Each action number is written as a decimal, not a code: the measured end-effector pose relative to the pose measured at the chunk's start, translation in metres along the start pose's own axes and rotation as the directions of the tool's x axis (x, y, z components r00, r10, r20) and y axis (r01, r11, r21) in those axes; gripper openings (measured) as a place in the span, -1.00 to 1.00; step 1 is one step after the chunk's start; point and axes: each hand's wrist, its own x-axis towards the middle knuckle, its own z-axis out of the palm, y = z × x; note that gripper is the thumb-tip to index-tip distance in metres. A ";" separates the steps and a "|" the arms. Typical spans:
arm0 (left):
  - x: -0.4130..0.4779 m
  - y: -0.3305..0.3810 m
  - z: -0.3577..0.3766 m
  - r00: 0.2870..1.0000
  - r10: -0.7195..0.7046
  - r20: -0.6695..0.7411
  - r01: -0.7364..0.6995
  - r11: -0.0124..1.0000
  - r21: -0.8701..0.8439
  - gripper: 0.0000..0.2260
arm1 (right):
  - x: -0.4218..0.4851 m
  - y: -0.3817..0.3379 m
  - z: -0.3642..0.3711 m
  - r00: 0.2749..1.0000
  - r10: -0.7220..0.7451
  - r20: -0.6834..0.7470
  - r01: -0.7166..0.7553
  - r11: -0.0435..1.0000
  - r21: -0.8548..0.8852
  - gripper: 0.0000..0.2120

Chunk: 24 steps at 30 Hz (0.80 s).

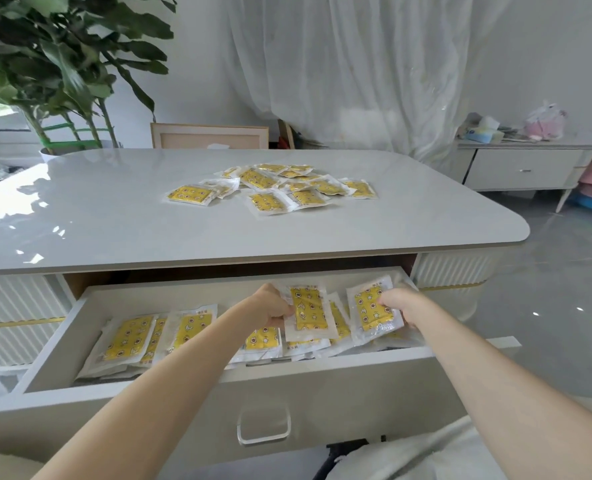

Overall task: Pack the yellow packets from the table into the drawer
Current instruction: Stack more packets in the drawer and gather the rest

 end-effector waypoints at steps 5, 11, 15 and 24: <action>0.012 0.007 0.016 0.992 -0.080 0.101 0.081 0.997 -0.001 -0.58 | 0.010 0.003 -0.007 1.000 0.011 -0.029 -0.013 0.999 -0.044 -0.64; 0.024 0.012 0.035 0.990 -0.092 0.103 0.089 0.995 0.033 -0.60 | 0.011 0.005 -0.004 0.976 -0.141 -0.165 0.082 0.945 -0.318 -0.73; 0.028 0.014 0.043 0.997 -0.059 0.052 0.051 0.987 0.155 -0.59 | 0.010 0.009 0.001 0.946 -0.289 -0.148 0.191 0.864 -0.466 -0.56; 0.025 0.012 0.052 1.000 -0.007 0.005 0.005 0.919 0.395 -0.71 | 0.005 0.009 0.018 0.930 -0.241 0.277 0.367 0.623 -0.691 -0.50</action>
